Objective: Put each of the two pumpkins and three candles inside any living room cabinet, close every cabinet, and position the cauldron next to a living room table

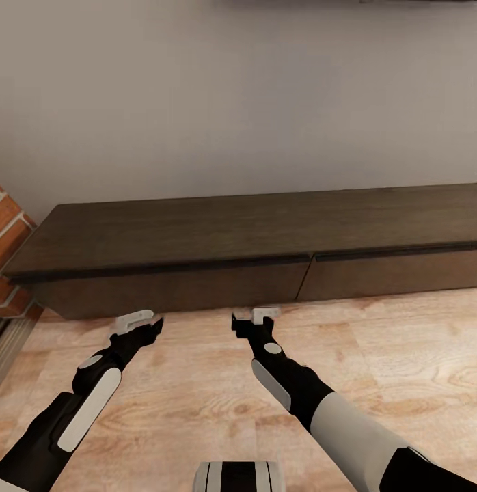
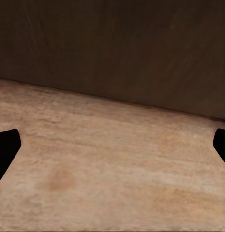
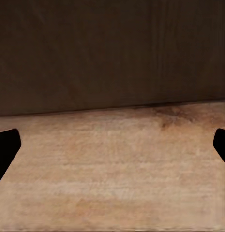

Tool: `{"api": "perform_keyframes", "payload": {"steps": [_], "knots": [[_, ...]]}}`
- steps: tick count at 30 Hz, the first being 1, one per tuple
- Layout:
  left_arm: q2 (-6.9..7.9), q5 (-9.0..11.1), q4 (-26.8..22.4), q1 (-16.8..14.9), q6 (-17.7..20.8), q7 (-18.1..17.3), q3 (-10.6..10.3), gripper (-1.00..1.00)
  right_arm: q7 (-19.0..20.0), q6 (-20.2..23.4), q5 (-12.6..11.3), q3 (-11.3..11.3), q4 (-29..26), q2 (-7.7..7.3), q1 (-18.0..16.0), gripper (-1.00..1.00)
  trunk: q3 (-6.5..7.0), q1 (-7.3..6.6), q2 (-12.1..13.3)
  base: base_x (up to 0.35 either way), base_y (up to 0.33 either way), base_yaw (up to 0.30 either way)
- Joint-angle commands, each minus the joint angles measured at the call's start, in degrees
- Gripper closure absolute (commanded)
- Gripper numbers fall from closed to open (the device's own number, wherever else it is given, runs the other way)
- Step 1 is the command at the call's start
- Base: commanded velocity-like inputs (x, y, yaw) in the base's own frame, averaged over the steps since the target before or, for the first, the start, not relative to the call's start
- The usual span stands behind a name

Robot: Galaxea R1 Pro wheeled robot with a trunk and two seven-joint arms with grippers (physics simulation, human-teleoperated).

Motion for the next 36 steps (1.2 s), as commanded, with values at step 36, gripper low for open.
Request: {"api": "perform_keyframes", "payload": {"steps": [36], "knots": [[0.98,0.2,-0.1,0.0,0.1,-11.0,0.2,-1.0,0.1,0.6,-0.5,0.0,-0.3,-0.39,0.0,-1.0,-0.04,-0.04,0.0,-0.158,0.0,0.0]]}}
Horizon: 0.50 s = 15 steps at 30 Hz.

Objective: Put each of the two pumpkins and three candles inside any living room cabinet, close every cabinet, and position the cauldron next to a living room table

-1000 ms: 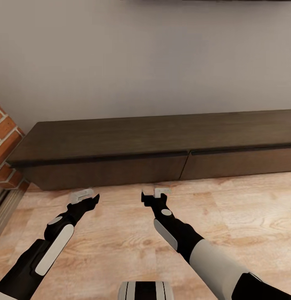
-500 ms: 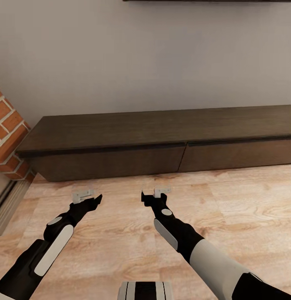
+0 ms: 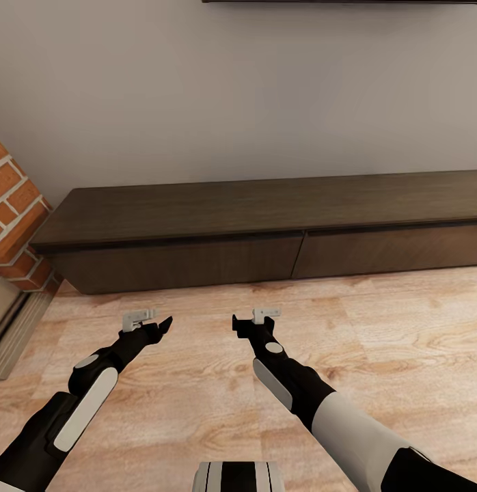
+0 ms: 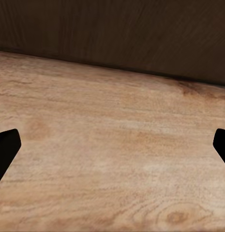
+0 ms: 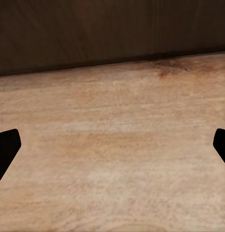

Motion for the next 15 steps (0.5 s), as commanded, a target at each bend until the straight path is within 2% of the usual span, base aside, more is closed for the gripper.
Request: {"api": "perform_keyframes", "payload": {"steps": [1,3,15], "knots": [[0.08,0.6,-0.1,0.0,0.1,0.6,-0.1,-1.0,-0.4,0.0,-0.4,0.3,-0.1,-0.04,-0.1,-1.0,-0.04,-0.01,0.0,0.0,0.0,0.0],[0.07,0.6,-0.1,0.0,0.1,0.6,-0.1,-1.0,-0.4,0.0,-0.4,0.3,-0.1,-0.04,-0.1,-1.0,-0.04,-0.01,0.0,0.0,0.0,0.0],[0.02,0.8,0.0,0.0,0.2,0.6,0.0,-1.0,-0.5,0.1,-0.4,0.3,-0.1,-0.04,0.0,-1.0,2.61,-0.32,0.1,0.0,0.0,0.0]]}}
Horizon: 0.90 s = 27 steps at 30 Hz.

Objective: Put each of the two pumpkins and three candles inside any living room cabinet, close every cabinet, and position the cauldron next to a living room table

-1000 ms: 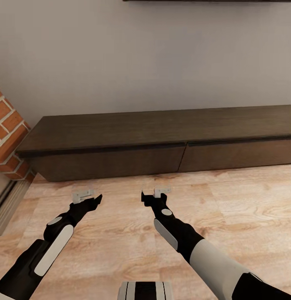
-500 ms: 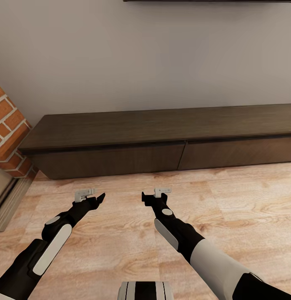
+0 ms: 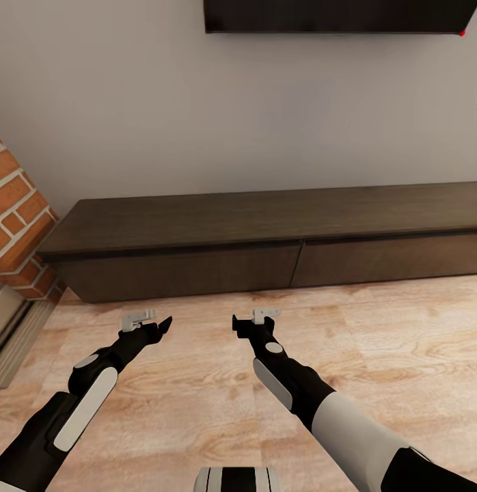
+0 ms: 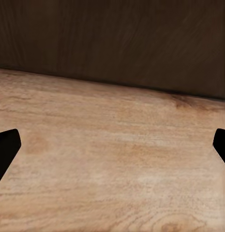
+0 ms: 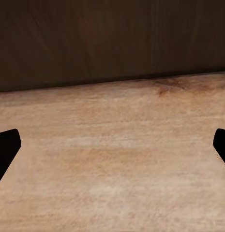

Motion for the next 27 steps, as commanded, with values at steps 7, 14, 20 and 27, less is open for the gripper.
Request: {"api": "perform_keyframes", "payload": {"steps": [7,14,20,27], "knots": [[-0.01,0.6,0.0,0.0,0.1,0.6,-0.2,-1.0,-0.4,0.0,-0.4,0.3,-0.1,-0.04,-0.1,-1.0,1.51,-0.19,0.1,0.0,0.0,0.0],[0.0,0.6,0.1,0.0,0.1,0.5,-0.2,-1.0,-0.5,0.0,-0.4,0.3,0.0,-0.04,-0.1,-1.0,3.06,-0.37,0.2,0.0,0.0,0.0],[0.06,0.4,0.1,0.0,0.1,0.5,-0.2,-1.0,-0.5,0.0,-0.4,0.3,0.0,-0.04,-0.1,-1.0,3.95,-0.47,0.2,0.0,0.0,0.0],[-0.01,0.6,0.1,0.0,0.1,0.7,-0.2,-1.0,-0.4,0.0,-0.4,0.3,0.0,-0.04,-0.1,-1.0,4.84,-0.57,0.3,0.0,0.0,0.0]]}}
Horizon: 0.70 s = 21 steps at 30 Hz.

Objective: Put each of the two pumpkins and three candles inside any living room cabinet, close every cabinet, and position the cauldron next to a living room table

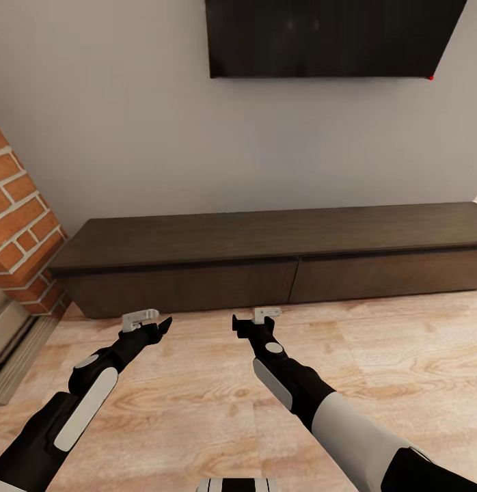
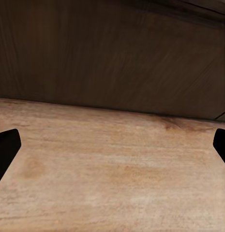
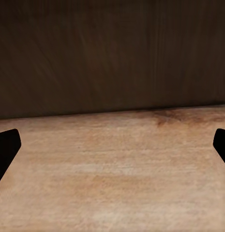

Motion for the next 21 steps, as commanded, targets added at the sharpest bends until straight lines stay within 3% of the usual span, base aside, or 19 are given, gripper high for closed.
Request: {"api": "perform_keyframes", "payload": {"steps": [1,21], "knots": [[0.06,0.6,-0.1,0.0,0.1,0.6,-0.2,-1.0,-0.5,0.0,-0.4,0.3,-0.1,-0.04,-0.1,-1.0,0.18,-0.03,0.0,0.0,0.0,0.0],[-0.03,0.7,0.4,0.0,0.2,0.5,-0.1,-1.0,-0.5,0.0,-0.4,0.3,-0.1,-0.04,-0.1,-1.0,4.61,-0.55,0.3,0.0,0.0,0.0]]}}
